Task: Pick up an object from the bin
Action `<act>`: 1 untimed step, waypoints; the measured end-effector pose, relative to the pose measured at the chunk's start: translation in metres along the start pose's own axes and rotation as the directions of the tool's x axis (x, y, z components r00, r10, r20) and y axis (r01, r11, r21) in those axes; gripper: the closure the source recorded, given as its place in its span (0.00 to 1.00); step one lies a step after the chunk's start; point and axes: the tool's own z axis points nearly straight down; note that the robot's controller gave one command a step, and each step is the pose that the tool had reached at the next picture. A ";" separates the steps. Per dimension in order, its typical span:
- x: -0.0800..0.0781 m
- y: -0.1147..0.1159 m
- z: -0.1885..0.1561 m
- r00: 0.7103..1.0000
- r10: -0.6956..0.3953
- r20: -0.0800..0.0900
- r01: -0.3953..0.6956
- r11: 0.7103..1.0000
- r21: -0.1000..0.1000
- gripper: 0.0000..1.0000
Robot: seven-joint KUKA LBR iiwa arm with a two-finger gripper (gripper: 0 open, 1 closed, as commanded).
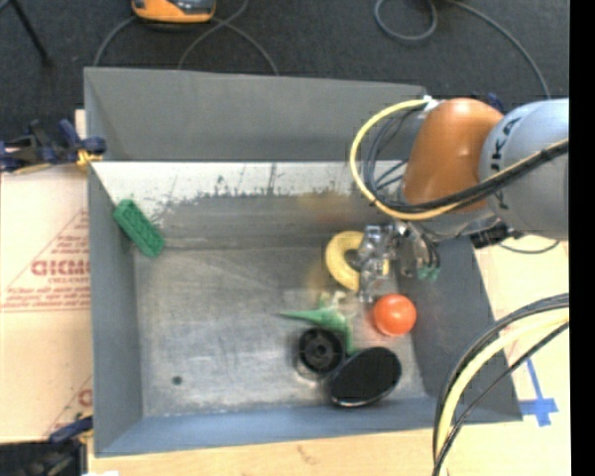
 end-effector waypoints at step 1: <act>0.011 0.006 -0.044 0.995 -0.103 0.009 0.103 0.995 0.000 1.00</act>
Offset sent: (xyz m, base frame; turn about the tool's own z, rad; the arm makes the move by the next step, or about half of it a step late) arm -0.0034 0.0105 -0.0386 -0.0438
